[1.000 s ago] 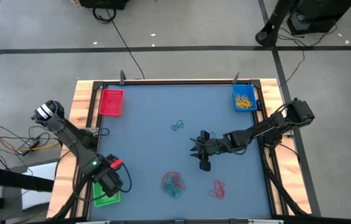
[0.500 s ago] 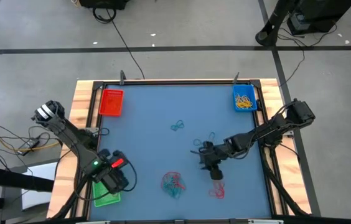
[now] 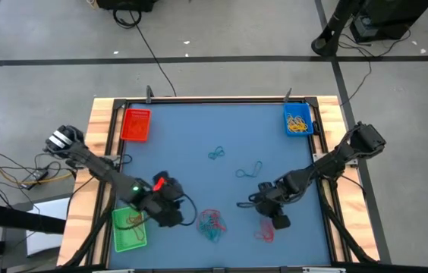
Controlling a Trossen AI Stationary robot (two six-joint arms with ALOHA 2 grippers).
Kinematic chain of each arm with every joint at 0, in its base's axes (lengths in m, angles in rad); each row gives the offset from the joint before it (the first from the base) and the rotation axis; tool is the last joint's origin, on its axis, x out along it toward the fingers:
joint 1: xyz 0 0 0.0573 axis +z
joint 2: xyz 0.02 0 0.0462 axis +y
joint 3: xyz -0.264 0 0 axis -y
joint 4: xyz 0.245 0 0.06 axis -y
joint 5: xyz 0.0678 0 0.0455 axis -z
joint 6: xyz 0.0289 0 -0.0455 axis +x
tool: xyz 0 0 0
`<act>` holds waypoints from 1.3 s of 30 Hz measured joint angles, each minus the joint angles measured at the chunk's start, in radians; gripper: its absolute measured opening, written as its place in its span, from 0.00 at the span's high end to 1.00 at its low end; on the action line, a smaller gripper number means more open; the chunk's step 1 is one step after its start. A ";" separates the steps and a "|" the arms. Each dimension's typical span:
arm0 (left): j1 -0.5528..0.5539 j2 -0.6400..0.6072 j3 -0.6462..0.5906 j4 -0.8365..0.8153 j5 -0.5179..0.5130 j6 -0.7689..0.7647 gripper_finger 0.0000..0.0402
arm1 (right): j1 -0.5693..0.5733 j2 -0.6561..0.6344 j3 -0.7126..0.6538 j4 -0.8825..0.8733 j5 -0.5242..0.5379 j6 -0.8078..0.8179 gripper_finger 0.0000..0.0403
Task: Sort rubber bands into baskets
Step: Put the red rubber band into the green basket
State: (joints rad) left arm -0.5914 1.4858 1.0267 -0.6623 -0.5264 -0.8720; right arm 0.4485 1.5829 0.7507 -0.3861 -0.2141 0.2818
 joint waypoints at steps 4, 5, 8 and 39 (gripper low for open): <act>0.058 0.089 0.000 0.181 0.000 0.177 0.67 | 0.045 0.002 0.006 -0.014 0.034 0.005 0.68; 0.070 0.114 0.000 0.227 -0.001 0.211 0.67 | 0.055 0.002 0.003 -0.012 0.048 0.007 0.68; 0.100 0.193 0.000 0.369 -0.001 0.309 0.67 | 0.075 0.002 0.001 -0.002 0.063 0.035 0.68; 0.334 0.359 -0.001 0.847 0.254 0.550 0.67 | 0.263 0.106 0.011 0.080 0.272 0.085 0.79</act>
State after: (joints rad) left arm -0.2579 1.8450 1.0262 0.1848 -0.2727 -0.3218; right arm 0.7119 1.6892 0.7616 -0.3063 0.0583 0.3672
